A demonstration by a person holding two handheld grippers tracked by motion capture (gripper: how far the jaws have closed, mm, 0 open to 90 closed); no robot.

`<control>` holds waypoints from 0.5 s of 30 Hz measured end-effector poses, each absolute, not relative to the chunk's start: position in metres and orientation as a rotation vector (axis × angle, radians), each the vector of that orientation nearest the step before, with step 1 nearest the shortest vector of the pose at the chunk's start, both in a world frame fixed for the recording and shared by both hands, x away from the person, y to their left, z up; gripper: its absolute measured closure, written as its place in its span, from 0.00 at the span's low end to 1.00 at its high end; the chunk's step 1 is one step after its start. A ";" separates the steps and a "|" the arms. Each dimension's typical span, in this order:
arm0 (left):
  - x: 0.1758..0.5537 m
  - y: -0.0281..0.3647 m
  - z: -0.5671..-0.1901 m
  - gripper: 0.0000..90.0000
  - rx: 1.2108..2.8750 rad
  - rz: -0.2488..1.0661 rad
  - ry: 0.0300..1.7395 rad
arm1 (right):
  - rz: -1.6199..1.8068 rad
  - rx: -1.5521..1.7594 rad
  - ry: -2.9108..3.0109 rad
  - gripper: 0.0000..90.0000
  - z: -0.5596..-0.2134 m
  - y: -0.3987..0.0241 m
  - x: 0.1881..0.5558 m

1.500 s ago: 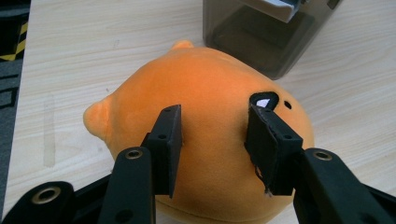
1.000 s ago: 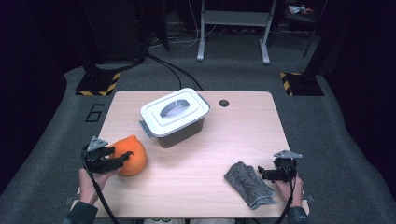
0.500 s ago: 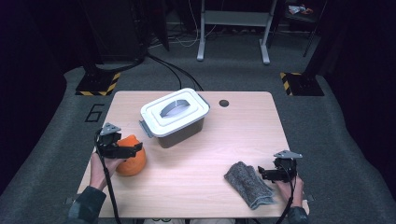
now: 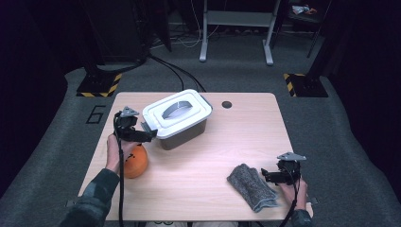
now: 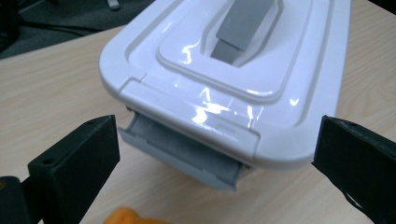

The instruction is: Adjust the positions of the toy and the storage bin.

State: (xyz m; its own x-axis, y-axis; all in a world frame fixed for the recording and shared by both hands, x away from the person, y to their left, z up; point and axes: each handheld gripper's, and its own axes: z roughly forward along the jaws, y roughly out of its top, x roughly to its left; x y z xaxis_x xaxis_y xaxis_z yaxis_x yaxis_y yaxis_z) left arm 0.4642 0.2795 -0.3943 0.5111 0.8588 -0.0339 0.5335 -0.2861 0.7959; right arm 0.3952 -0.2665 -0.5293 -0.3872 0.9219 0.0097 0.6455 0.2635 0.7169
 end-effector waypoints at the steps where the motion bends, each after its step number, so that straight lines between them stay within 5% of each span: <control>1: 0.468 0.278 -0.395 0.00 1.966 0.508 1.130 | 0.907 1.420 2.129 0.00 -0.529 -0.267 0.395; 9: 0.490 0.263 -0.396 0.09 1.979 0.496 1.106 | 0.906 1.420 2.129 0.00 -0.529 -0.266 0.395; 15: 0.501 0.251 -0.396 0.30 1.977 0.505 1.070 | 0.907 1.420 2.128 0.00 -0.529 -0.266 0.395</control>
